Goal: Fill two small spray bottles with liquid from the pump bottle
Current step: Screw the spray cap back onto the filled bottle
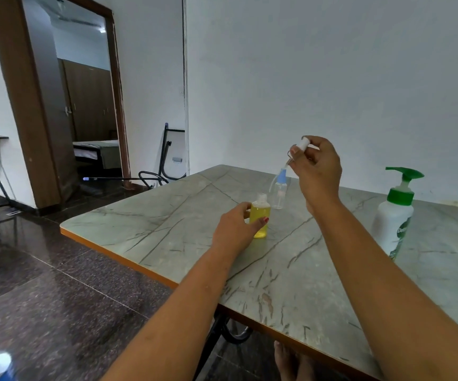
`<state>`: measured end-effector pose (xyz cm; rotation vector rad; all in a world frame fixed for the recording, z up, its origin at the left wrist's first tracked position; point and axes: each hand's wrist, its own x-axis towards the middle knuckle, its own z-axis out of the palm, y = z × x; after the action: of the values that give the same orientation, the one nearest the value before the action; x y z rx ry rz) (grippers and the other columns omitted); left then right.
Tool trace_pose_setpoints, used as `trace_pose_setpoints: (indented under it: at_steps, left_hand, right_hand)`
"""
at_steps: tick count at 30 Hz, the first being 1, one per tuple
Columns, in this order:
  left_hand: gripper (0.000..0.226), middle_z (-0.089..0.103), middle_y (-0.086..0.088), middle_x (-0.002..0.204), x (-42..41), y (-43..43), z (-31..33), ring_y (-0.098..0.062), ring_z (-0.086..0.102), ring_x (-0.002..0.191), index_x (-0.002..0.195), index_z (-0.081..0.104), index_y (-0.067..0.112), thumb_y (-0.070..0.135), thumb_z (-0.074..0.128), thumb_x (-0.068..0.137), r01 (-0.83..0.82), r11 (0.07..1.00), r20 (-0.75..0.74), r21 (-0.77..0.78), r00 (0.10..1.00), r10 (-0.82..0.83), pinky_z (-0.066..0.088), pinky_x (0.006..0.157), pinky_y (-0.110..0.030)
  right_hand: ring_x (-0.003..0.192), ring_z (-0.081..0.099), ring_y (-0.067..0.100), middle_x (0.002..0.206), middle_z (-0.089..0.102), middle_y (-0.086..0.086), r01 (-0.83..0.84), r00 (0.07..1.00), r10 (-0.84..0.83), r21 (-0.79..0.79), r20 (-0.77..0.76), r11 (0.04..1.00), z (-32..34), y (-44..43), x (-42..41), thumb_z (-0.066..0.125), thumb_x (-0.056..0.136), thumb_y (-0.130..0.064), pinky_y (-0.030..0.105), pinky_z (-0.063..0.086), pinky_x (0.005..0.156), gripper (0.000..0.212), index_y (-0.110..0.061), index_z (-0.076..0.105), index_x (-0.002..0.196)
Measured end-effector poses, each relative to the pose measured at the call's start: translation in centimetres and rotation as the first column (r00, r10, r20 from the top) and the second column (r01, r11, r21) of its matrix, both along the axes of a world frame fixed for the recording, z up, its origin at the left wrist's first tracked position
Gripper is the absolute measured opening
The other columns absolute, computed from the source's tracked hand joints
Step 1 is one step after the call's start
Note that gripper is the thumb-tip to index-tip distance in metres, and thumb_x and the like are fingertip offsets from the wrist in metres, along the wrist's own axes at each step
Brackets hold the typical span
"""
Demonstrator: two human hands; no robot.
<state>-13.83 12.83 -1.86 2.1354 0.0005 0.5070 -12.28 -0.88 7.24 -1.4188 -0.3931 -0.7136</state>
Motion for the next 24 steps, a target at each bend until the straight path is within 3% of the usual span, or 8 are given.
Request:
trace_pose_setpoints:
  at_steps: [7, 11, 16, 19, 24]
  left_hand:
    - [0.050, 0.059, -0.002, 0.126, 0.0, 0.0, 0.0, -0.018, 0.056, 0.112, 0.130, 0.050, 0.021, 0.039, 0.064, 0.086, 0.014, 1.000, 0.006, -0.011, 1.000, -0.014, 0.047, 0.096, -0.035]
    - [0.050, 0.059, -0.001, 0.126, -0.1, -0.1, 0.1, -0.017, 0.056, 0.112, 0.130, 0.050, 0.022, 0.040, 0.063, 0.086, 0.006, 1.000, 0.002, -0.003, 1.000, -0.006, 0.048, 0.094, -0.034]
    - [0.049, 0.059, -0.002, 0.126, -0.2, -0.1, 0.1, -0.018, 0.056, 0.112, 0.130, 0.050, 0.022, 0.040, 0.063, 0.086, 0.005, 1.000, 0.009, 0.008, 1.000, -0.005, 0.047, 0.095, -0.036]
    - [0.048, 0.060, -0.002, 0.125, -0.1, -0.1, 0.0, -0.018, 0.056, 0.111, 0.129, 0.050, 0.022, 0.040, 0.062, 0.086, 0.002, 1.000, 0.013, 0.015, 1.000, -0.002, 0.048, 0.094, -0.034]
    - [0.047, 0.060, -0.002, 0.126, 0.0, -0.1, 0.1, -0.018, 0.056, 0.114, 0.129, 0.050, 0.022, 0.040, 0.061, 0.087, 0.010, 0.999, 0.010, 0.032, 1.000, -0.010, 0.047, 0.094, -0.034]
  right_hand:
    - [0.083, 0.067, 0.008, 0.094, 0.069, 0.001, 0.047, 0.999, -0.046, -0.043, 0.026, 0.998, -1.1, 1.0, 0.8, 0.063, 0.090, -0.015, 0.021, 0.053, 0.081, 0.024, -0.015, 0.056, 0.112]
    - [0.090, 0.067, 0.015, 0.103, 0.070, 0.006, 0.013, 1.000, -0.013, -0.111, 0.005, 0.994, -2.1, 1.6, 1.1, 0.065, 0.089, -0.016, 0.022, 0.053, 0.081, 0.025, -0.014, 0.056, 0.113]
    - [0.094, 0.066, 0.019, 0.104, 0.068, 0.007, -0.069, 0.995, 0.051, -0.239, -0.082, 0.969, -3.3, 1.7, 1.8, 0.066, 0.088, -0.014, 0.034, 0.055, 0.086, 0.027, -0.016, 0.057, 0.113]
    - [0.097, 0.064, 0.019, 0.109, 0.066, 0.008, -0.153, 0.981, 0.096, -0.370, -0.167, 0.916, -4.2, 1.8, 2.1, 0.068, 0.086, -0.014, 0.027, 0.052, 0.084, 0.031, -0.015, 0.056, 0.115]
    - [0.102, 0.063, 0.013, 0.109, 0.067, 0.003, -0.284, 0.947, 0.197, -0.372, -0.254, 0.884, -5.0, 1.4, 2.3, 0.064, 0.089, -0.013, 0.031, 0.052, 0.091, 0.023, -0.014, 0.059, 0.112]
